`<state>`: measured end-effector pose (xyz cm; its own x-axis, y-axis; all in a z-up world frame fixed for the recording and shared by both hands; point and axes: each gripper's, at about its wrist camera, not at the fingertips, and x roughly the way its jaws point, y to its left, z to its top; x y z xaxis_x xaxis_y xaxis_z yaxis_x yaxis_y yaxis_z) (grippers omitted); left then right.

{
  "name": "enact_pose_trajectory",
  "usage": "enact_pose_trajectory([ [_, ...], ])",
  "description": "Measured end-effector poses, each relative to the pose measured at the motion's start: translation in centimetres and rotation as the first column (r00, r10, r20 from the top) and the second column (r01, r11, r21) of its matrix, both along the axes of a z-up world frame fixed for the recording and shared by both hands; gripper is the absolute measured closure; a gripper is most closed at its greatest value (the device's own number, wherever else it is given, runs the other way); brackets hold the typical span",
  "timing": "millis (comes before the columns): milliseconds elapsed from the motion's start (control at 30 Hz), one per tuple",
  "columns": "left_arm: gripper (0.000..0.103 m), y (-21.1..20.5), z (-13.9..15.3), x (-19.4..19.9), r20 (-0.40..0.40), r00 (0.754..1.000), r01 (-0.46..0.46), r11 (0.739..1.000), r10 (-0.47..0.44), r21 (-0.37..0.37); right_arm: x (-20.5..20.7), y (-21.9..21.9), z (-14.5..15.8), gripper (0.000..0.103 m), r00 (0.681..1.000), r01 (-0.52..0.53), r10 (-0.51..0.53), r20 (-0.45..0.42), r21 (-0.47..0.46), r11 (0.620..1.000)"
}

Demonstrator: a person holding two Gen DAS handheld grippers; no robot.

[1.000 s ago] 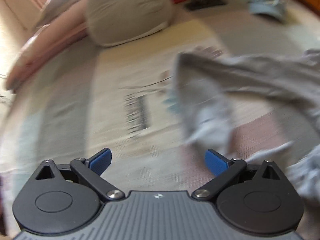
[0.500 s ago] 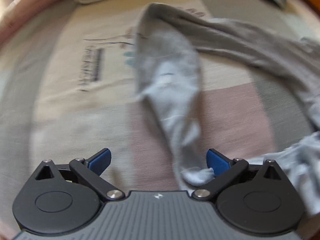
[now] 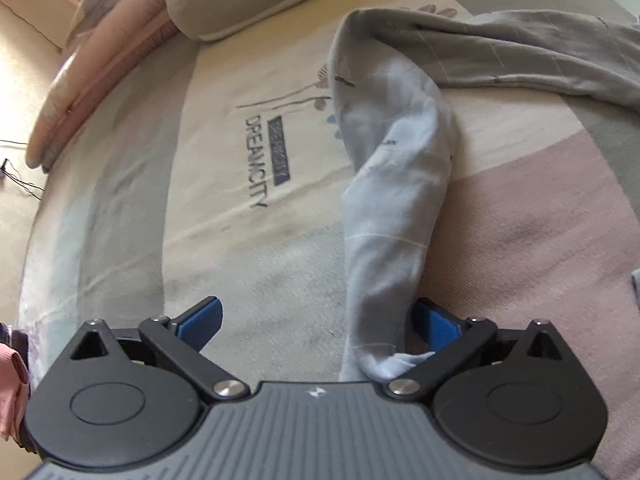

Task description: Fold clothes

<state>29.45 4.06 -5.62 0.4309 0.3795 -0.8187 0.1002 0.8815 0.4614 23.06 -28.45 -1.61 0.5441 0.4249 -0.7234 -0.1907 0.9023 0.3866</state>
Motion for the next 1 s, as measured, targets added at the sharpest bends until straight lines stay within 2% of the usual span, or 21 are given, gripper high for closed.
enact_pose_trajectory([
  [67, 0.001, 0.7, 0.0, 0.1, 0.031, 0.999, -0.026, 0.996, 0.023, 0.085, -0.1, 0.0, 0.1, 0.006, 1.0, 0.0, 0.0, 0.004, -0.002, 1.0],
  [167, 0.001, 2.2, 0.0, 0.6, 0.047, 0.998, -0.051, 0.985, 0.044, 0.163, -0.1, 0.0, 0.2, 0.006, 1.0, 0.004, -0.004, 0.005, -0.004, 1.0],
  [267, 0.001, 4.0, 0.0, 0.9, 0.063, 0.995, -0.084, 0.981, 0.074, 0.175, -0.1, 0.4, 0.2, 0.006, 1.0, 0.001, -0.001, 0.004, -0.005, 1.0],
  [533, 0.002, 8.4, 0.3, 3.7, 0.164, 0.982, -0.136, 0.951, 0.093, 0.278, -0.2, 2.7, 0.8, 0.006, 1.0, -0.02, 0.021, 0.007, -0.035, 0.999],
  [833, 0.002, 14.0, 2.7, 8.7, 0.305, 0.951, -0.164, 0.918, 0.05, 0.361, -0.6, 5.5, 1.6, 0.006, 1.0, 0.022, -0.021, 0.004, -0.086, 0.996],
  [1000, 0.001, 16.0, 3.7, 11.7, 0.37, 0.929, -0.154, 0.904, -0.005, 0.4, -0.9, 7.6, 2.2, 0.006, 0.999, 0.043, -0.042, 0.006, -0.117, 0.992],
])
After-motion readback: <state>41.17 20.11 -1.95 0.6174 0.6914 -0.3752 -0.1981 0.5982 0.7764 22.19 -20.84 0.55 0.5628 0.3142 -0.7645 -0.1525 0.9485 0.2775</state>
